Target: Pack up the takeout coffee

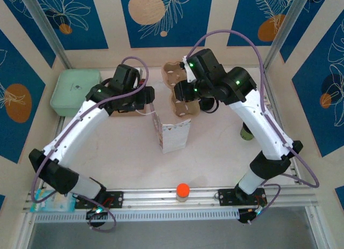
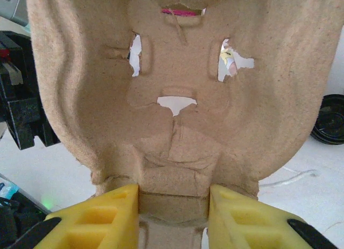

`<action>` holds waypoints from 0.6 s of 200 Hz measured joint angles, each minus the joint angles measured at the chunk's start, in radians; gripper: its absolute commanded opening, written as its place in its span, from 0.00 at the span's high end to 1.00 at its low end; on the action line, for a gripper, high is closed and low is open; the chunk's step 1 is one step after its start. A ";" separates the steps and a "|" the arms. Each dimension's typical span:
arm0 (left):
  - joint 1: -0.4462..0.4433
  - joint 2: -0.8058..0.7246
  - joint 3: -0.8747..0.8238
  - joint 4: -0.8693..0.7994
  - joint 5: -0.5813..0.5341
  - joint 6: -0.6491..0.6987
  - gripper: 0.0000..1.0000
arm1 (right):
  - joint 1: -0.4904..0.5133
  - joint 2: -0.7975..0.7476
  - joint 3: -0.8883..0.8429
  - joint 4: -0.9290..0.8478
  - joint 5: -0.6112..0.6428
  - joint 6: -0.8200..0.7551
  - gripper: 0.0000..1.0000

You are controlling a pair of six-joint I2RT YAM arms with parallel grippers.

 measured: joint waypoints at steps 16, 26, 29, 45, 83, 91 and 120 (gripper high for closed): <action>0.002 0.026 0.031 0.001 0.005 0.005 0.29 | 0.003 0.008 0.007 -0.001 0.004 0.000 0.67; 0.003 0.035 0.039 0.004 0.005 0.005 0.31 | 0.007 0.011 0.009 0.000 0.003 0.000 0.67; 0.004 0.038 0.041 0.004 0.005 0.006 0.31 | 0.009 0.011 0.009 0.000 0.004 0.000 0.67; 0.006 0.049 0.044 0.003 0.005 0.014 0.36 | 0.013 0.015 0.015 0.001 0.003 0.000 0.67; 0.007 0.074 0.044 0.003 0.004 0.032 0.50 | 0.013 0.045 0.031 0.002 0.003 0.000 0.67; 0.007 0.076 0.044 0.003 0.003 0.033 0.53 | 0.013 0.055 0.034 0.002 0.003 0.000 0.67; 0.008 0.076 0.043 0.003 0.004 0.029 0.62 | 0.013 0.087 0.035 0.001 0.003 0.000 0.67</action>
